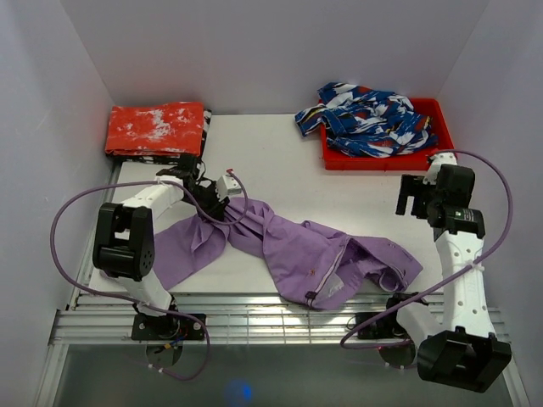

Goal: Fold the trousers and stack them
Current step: Move the trousers to the center of the board, then flatten the trousers out

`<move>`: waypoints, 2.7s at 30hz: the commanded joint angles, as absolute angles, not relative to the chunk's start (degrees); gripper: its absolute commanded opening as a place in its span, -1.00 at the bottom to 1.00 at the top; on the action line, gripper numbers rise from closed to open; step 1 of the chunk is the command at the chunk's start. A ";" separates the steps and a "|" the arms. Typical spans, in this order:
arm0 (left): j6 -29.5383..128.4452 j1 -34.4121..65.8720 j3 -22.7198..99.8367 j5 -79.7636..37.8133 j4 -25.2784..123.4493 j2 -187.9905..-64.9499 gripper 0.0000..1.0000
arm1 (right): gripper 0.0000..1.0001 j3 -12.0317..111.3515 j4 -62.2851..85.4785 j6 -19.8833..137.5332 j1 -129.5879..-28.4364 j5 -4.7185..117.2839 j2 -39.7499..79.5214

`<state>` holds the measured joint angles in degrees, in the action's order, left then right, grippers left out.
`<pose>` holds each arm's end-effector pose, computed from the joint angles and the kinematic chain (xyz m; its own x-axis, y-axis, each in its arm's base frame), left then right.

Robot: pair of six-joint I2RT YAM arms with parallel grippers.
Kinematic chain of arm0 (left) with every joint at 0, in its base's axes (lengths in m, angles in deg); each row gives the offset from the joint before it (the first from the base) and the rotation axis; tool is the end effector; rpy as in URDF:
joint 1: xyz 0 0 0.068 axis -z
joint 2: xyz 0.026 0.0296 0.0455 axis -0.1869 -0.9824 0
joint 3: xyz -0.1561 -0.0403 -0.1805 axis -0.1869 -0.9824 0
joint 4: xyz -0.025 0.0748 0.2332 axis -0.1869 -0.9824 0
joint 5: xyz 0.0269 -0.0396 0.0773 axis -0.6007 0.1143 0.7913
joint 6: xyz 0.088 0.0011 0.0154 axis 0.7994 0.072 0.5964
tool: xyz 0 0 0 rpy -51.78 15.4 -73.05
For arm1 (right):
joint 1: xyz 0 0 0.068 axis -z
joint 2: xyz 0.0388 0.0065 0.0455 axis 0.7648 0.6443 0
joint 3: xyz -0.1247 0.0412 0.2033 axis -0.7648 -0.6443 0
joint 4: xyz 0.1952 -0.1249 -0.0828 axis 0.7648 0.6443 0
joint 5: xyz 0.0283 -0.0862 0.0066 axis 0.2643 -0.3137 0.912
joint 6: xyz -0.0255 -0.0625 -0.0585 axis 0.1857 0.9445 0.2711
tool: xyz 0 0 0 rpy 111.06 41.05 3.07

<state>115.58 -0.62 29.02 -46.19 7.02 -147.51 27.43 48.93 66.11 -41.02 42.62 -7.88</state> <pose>0.2960 -0.0975 0.1318 -0.3048 0.7450 -0.5934 0.9432 0.3225 -0.0796 0.2268 -0.0439 0.2659 -0.6080 0.0865 -0.7892 0.2300 0.9706 -0.0708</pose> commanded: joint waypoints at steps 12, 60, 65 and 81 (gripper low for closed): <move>105.35 -0.66 38.45 -46.73 1.19 -157.05 -0.03 | 0.88 47.52 80.03 134.23 -78.68 84.17 -2.51; 78.26 -9.10 50.94 -44.97 4.53 -170.42 -0.34 | 0.53 27.11 51.17 96.67 -102.96 65.16 17.11; 78.35 -9.19 50.50 -44.27 4.44 -170.07 -0.33 | 0.56 25.53 49.42 93.25 -107.10 65.52 18.95; 78.52 -9.36 49.10 -43.83 5.23 -169.45 -0.32 | -0.14 19.47 38.25 87.17 -113.17 50.75 25.29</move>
<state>77.46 -8.73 51.03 -47.78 4.81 -170.72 21.12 40.30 87.51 -113.02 54.36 25.46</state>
